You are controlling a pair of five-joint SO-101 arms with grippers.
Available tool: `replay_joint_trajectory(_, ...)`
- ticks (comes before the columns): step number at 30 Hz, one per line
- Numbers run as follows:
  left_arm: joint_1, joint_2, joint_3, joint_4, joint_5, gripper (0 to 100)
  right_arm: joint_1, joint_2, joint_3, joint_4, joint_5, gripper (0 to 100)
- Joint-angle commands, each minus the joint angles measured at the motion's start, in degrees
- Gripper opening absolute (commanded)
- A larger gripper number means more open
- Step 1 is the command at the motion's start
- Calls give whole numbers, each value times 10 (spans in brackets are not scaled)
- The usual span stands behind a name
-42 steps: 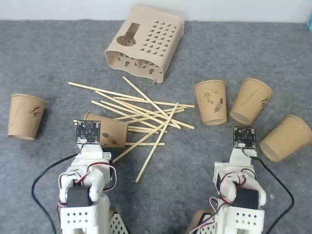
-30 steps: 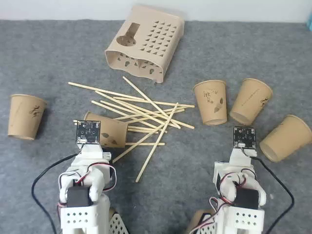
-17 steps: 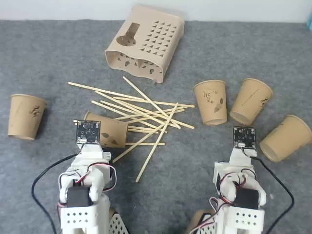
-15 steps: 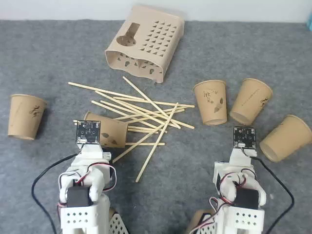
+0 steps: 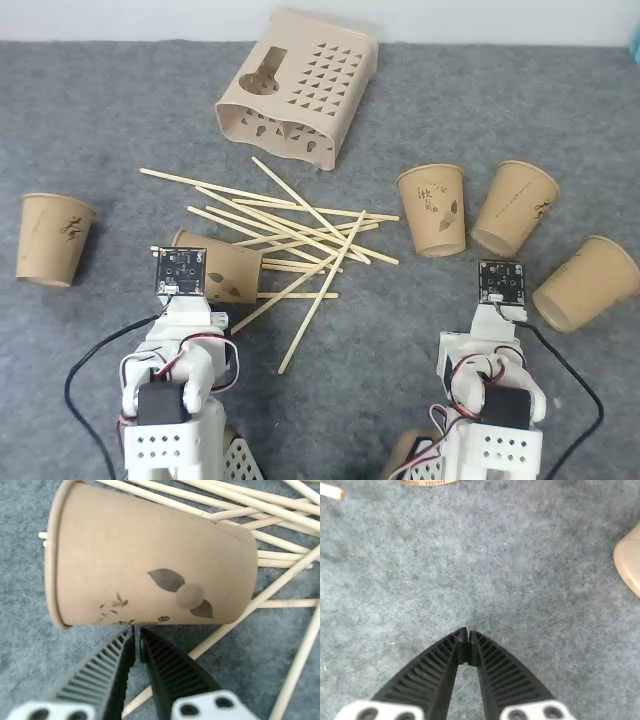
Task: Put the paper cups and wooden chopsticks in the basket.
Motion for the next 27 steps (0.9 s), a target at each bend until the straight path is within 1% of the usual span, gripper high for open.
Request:
replay_joint_trajectory(1, 0, -10, -4, 2, -2, 14, 4, -9, 11, -12, -4, 8)
replay_joint_trajectory(20, 0, -10, -4, 2, -2, 14, 4, -9, 11, -12, -4, 8)
replay_joint_trajectory(24, 4, -10, -4, 2, -2, 14, -29, -9, 11, -11, -4, 9)
replay_joint_trajectory(27, 37, -10, -4, 2, -2, 14, -47, -9, 11, -11, -4, 8)
